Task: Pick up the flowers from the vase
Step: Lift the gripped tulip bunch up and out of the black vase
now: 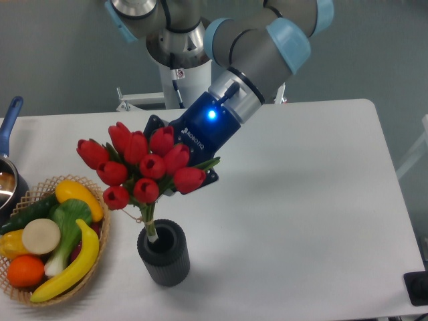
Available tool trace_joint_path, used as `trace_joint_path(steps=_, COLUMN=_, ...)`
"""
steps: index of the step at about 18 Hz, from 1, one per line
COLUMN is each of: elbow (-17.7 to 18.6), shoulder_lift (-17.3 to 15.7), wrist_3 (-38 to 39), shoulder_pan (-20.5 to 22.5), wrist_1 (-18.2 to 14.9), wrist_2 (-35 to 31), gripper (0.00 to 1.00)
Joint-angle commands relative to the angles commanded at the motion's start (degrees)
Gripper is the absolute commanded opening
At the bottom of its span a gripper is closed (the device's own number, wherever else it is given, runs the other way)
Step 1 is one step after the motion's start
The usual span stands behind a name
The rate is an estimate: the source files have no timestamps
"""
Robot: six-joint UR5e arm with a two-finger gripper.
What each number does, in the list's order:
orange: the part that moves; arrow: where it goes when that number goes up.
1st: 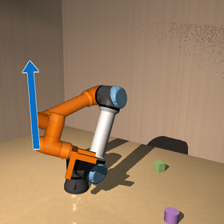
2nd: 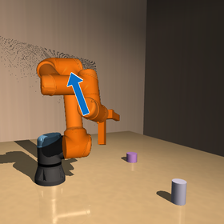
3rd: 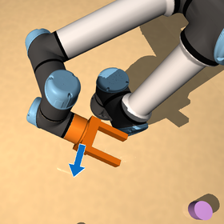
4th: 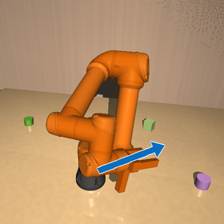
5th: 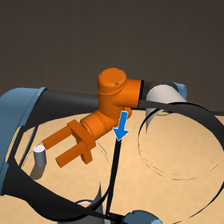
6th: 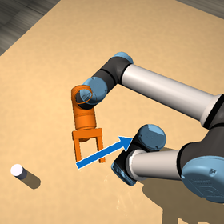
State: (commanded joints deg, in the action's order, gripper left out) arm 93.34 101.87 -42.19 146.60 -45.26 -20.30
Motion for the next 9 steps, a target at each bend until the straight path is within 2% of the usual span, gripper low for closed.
trace_joint_path(steps=6, elbow=-1.1, shoulder_lift=-0.4, wrist_3=0.1, shoulder_pan=3.0, wrist_1=0.0, wrist_2=2.2, gripper=0.45)
trace_joint_path(steps=9, elbow=-3.2, shoulder_lift=-0.3, wrist_3=-0.6, shoulder_pan=4.2, wrist_1=0.0, wrist_2=2.2, gripper=0.45)
